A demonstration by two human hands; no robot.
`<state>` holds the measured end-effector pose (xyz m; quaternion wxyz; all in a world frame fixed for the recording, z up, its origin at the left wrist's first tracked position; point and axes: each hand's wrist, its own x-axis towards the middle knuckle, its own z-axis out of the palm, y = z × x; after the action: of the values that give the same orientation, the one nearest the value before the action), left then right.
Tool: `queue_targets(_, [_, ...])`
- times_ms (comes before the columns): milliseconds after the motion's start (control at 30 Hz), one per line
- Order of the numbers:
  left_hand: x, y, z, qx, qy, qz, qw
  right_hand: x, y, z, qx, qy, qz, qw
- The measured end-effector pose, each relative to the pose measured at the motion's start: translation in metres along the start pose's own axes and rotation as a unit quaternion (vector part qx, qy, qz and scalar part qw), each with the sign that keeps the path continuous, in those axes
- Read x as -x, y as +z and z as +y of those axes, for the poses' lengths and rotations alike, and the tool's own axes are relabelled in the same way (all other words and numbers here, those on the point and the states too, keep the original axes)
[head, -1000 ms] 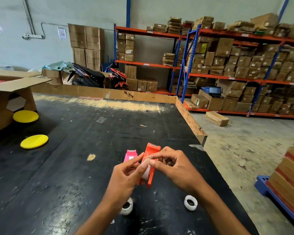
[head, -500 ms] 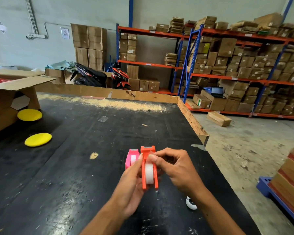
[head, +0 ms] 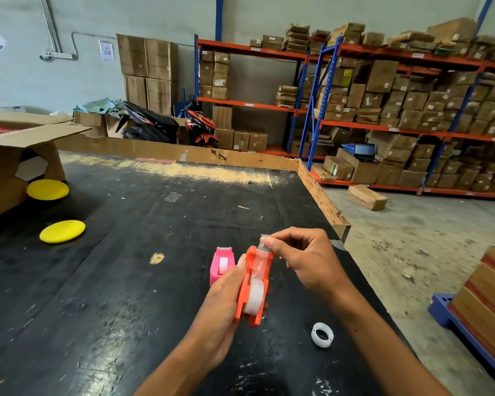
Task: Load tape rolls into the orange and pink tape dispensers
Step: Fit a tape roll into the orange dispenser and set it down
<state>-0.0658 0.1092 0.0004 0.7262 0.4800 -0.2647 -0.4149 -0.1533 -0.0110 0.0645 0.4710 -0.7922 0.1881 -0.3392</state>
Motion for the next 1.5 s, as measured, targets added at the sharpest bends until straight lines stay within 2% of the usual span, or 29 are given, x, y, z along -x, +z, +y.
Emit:
queue_targets(167, [0.0,0.001,0.0,-0.001,0.006,0.002,1.0,-0.004,-0.003,0.007,-0.022,0.042,-0.006,0.999])
queue_targets(267, [0.0,0.001,-0.001,0.002,0.009,-0.001,1.0,-0.007,-0.003,0.01,-0.034,0.098,-0.025,0.994])
queue_targets(433, [-0.003,0.0,-0.005,0.002,0.007,-0.001,1.0,-0.012,-0.002,0.012,-0.101,0.222,-0.086,0.966])
queue_targets(533, [-0.002,0.0,-0.009,0.001,-0.004,-0.005,1.0,-0.012,-0.004,0.012,-0.128,0.252,-0.11,0.953])
queue_targets(600, [-0.003,0.0,-0.011,0.01,-0.018,-0.005,1.0,-0.011,-0.004,0.015,-0.121,0.242,-0.093,0.958])
queue_targets(733, [-0.006,-0.003,-0.011,0.031,-0.02,-0.004,0.999,-0.007,-0.004,0.021,-0.08,0.17,-0.036,0.982])
queue_targets(867, [-0.011,-0.006,-0.015,0.024,-0.024,0.0,0.999,-0.001,-0.003,0.021,-0.03,0.128,-0.06,0.989])
queue_targets(1033, [-0.022,-0.001,-0.019,0.018,-0.041,0.036,0.998,0.016,0.0,0.028,-0.022,0.142,-0.037,0.989])
queue_targets(1200, [-0.041,0.011,-0.022,0.055,-0.068,0.074,0.993,0.038,0.008,0.035,-0.002,0.07,-0.071,0.995])
queue_targets(1300, [-0.049,0.019,-0.024,0.008,-0.069,0.093,0.993,0.037,0.007,0.046,0.054,0.05,-0.025,0.997])
queue_targets(1500, [-0.056,0.03,-0.024,-0.06,-0.058,0.109,0.991,0.026,0.009,0.068,0.118,0.069,0.047,0.99])
